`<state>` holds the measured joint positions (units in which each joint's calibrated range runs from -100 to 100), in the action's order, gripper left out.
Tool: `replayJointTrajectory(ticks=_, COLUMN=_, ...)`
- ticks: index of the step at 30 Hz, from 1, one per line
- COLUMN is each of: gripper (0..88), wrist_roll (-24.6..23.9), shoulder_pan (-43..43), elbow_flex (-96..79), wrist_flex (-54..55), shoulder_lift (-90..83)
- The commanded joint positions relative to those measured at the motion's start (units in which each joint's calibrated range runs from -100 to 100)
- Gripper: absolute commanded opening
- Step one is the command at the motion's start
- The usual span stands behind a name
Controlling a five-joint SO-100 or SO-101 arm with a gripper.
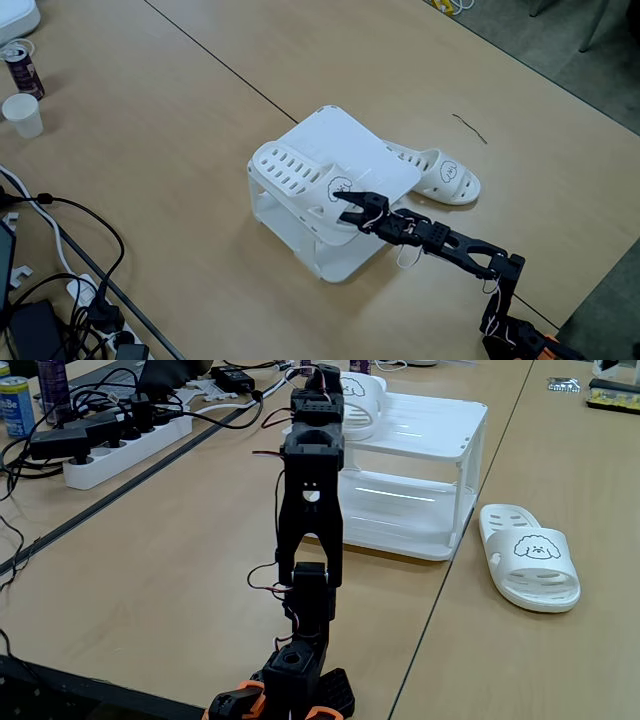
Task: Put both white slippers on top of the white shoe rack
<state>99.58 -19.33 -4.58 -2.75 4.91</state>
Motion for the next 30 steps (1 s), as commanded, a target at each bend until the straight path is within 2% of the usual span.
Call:
replayJointTrajectory(ticks=1, gripper=21.3, wrist_roll=0.42, shoulder_pan=-0.49, elbow_flex=3.73, wrist_flex=0.59, shoulder_lift=-1.92)
replayJointTrajectory(ticks=15, gripper=21.3, wrist_roll=0.42, shoulder_pan=-0.82, elbow_flex=1.65, wrist_flex=0.85, shoulder_lift=-3.01)
replayJointTrajectory(ticks=30, gripper=21.3, wrist_roll=0.42, shoulder_pan=0.33, elbow_flex=-18.65, wrist_flex=0.76, shoulder_lift=-23.29)
